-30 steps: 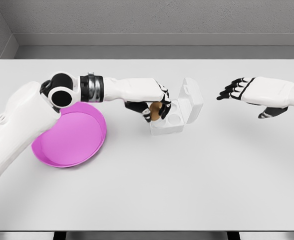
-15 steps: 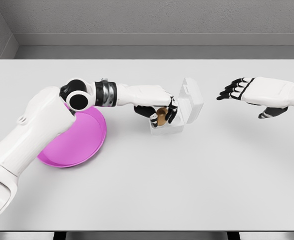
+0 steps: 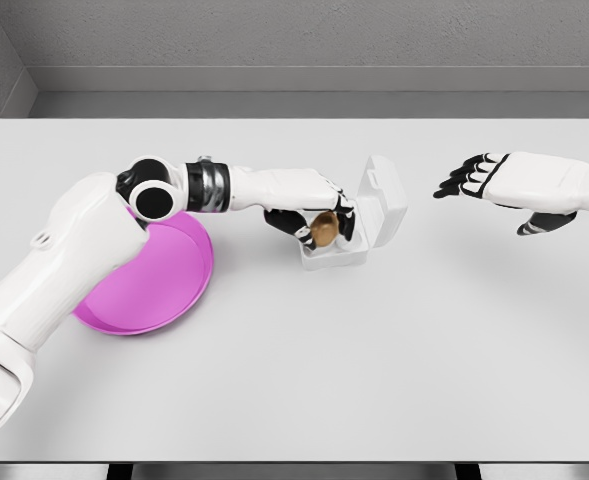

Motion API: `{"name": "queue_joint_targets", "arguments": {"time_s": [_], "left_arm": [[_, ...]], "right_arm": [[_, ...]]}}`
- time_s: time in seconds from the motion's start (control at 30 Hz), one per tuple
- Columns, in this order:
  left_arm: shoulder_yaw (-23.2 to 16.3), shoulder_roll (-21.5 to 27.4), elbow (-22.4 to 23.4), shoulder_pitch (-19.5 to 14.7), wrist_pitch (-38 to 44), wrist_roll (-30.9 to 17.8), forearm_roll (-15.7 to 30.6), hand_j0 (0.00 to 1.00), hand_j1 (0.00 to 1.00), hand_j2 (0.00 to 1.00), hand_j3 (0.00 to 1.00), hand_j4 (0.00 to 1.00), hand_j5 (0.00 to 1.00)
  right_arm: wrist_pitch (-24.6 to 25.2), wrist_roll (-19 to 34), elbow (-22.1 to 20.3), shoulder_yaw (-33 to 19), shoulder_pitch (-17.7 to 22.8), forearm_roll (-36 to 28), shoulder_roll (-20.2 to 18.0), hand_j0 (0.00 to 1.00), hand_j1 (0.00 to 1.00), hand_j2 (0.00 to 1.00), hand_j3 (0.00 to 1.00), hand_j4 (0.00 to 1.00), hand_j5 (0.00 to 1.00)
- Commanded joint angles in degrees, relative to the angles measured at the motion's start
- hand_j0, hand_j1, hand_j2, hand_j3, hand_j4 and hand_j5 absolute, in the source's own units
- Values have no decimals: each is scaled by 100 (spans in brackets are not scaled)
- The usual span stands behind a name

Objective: Pack egg into the box and close the box lid

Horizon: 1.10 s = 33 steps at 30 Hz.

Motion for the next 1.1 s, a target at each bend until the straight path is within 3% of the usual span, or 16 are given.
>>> {"name": "queue_joint_targets", "arguments": {"time_s": [0.0,0.67,0.87,1.07], "left_arm": [[8,14,0,-9,16,3,55,59,59,59,59,59,59],[17,50,8,44,16,3,64,80,80,80,80,80,80],[17,85,8,44,16,3,73,81,81,81,81,81,81],[17,216,0,18,16,14,204,92,92,92,92,92,92]], "right_arm": [[15,-2,-1,-2,0,-27,-7,100,100,100,100,100,100],[15,-2,-1,24,9,-27,-7,100,100,100,100,100,100],[15,-2,-1,24,9,-27,-7,100,100,100,100,100,100],[15,-2,-1,24,0,-27,-7,100,100,100,100,100,100]]}}
